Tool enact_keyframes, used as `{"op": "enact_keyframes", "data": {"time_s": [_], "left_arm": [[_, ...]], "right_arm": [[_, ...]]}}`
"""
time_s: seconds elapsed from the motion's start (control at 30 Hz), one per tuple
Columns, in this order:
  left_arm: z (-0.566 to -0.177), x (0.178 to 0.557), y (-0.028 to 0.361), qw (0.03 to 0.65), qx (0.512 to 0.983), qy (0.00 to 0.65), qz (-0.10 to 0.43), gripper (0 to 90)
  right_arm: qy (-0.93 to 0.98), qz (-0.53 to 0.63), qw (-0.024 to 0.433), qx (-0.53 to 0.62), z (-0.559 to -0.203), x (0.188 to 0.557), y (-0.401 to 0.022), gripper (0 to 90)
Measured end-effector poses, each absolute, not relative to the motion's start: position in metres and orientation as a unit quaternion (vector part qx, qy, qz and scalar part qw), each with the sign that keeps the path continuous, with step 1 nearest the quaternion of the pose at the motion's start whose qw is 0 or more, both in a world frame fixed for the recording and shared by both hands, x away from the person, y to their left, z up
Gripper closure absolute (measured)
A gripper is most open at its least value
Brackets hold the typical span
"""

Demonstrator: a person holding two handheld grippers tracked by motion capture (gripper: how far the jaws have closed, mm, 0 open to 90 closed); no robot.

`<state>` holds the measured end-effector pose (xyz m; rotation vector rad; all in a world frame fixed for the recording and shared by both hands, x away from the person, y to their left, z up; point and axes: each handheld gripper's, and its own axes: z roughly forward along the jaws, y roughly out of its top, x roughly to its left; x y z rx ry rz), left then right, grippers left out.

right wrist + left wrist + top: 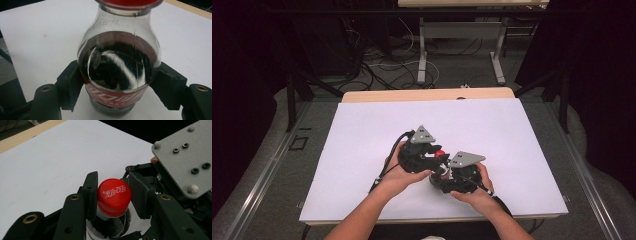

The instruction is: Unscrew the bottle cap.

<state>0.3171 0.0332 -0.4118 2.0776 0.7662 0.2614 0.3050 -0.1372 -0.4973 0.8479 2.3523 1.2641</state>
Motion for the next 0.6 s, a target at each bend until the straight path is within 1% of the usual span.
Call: {"op": "enact_keyframes", "data": {"time_s": [0.1, 0.2, 0.27, 0.3, 0.37, 0.43, 0.6], "left_arm": [[-0.412, 0.312, 0.028, 0.441, 0.825, 0.332, 0.12, 61.1], [-0.412, 0.312, 0.026, 0.434, 0.827, 0.336, 0.124, 61.0], [-0.412, 0.315, 0.027, 0.437, 0.83, 0.327, 0.117, 60.7], [-0.412, 0.316, 0.029, 0.442, 0.833, 0.313, 0.117, 60.2], [-0.411, 0.317, 0.032, 0.456, 0.829, 0.3, 0.122, 54.2], [-0.409, 0.319, 0.036, 0.464, 0.829, 0.291, 0.113, 52.3], [-0.407, 0.324, 0.047, 0.475, 0.836, 0.267, 0.065, 47.7]], "right_arm": [[0.827, 0.444, 0.169, 0.302, -0.497, 0.304, -0.137, 30.3], [0.825, 0.444, 0.174, 0.304, -0.498, 0.304, -0.137, 30.2], [0.826, 0.443, 0.169, 0.304, -0.498, 0.305, -0.137, 30.1], [0.825, 0.446, 0.171, 0.304, -0.498, 0.305, -0.138, 30.1], [0.826, 0.448, 0.163, 0.301, -0.497, 0.305, -0.138, 30.1], [0.828, 0.449, 0.163, 0.295, -0.497, 0.305, -0.139, 30.1], [0.827, 0.453, 0.155, 0.293, -0.496, 0.306, -0.14, 30.1]]}}
